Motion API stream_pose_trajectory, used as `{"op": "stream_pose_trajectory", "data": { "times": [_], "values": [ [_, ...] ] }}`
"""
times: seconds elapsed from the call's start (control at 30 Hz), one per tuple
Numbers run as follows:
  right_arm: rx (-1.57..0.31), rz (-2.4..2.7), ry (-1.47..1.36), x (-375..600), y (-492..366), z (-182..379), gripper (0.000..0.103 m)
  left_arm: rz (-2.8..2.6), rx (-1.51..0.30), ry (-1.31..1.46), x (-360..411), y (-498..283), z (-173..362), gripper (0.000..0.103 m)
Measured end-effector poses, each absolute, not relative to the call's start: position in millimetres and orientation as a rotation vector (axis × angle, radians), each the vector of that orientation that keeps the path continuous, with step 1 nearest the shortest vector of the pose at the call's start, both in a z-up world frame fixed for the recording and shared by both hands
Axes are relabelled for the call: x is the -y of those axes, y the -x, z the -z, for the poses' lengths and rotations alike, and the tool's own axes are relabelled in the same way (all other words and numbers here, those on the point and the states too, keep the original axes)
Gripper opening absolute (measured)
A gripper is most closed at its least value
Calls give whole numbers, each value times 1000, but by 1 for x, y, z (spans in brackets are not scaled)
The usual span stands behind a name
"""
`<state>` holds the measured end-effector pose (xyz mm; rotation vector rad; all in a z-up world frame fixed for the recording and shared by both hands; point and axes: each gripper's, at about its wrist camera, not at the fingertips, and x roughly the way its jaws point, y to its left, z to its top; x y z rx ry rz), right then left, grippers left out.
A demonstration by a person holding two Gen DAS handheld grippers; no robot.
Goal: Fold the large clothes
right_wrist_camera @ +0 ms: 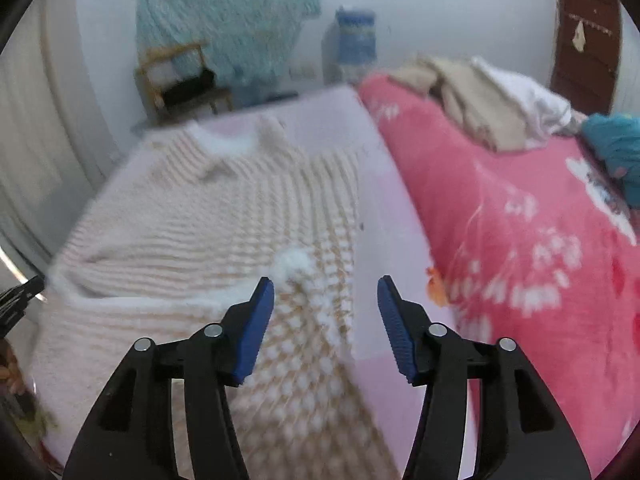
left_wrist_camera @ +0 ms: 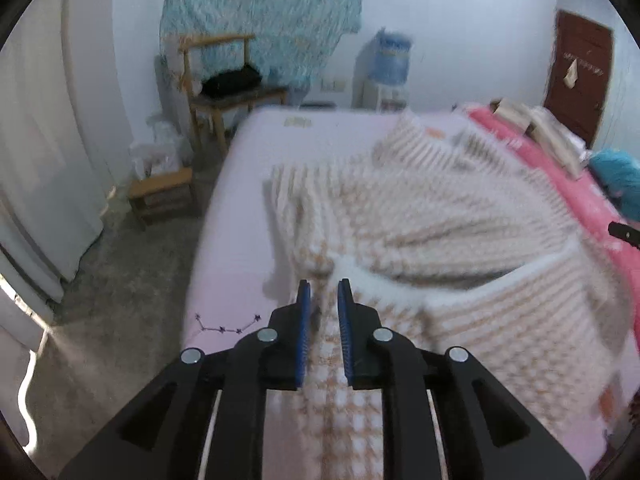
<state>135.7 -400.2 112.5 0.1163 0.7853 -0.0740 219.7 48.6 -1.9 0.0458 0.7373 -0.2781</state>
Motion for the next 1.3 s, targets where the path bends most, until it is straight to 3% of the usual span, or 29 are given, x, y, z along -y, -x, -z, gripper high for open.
{"op": "stream_pose_trajectory", "data": {
  "times": [0.17,0.37,0.43,0.57,0.7,0.83,1.03,1.2,1.3],
  "values": [
    [-787,-172,-92,344,-75,-125,50,615,-753,5,-22,-162,-17,13],
    [-949,-299,27,269,-68,-61,24,692,-921,-130,37,-126,36,14],
    [-959,-271,34,266,-77,-43,23,643,-934,-128,36,-134,55,16],
    [-982,-253,-16,274,-87,-57,17,596,-925,-95,31,-142,42,14],
    [-938,-340,-30,260,-80,-68,17,744,-858,-78,40,-125,25,14],
    [-935,-321,18,239,-94,-42,17,698,-900,-99,60,-134,51,16],
    [-923,-237,45,255,-75,-68,16,652,-868,-48,30,-126,33,16],
    [-969,-156,-76,289,-75,-35,16,572,-931,59,-9,-131,61,16],
    [-974,-150,-49,290,-72,-47,17,584,-930,62,-15,-130,54,16]
  ]
}}
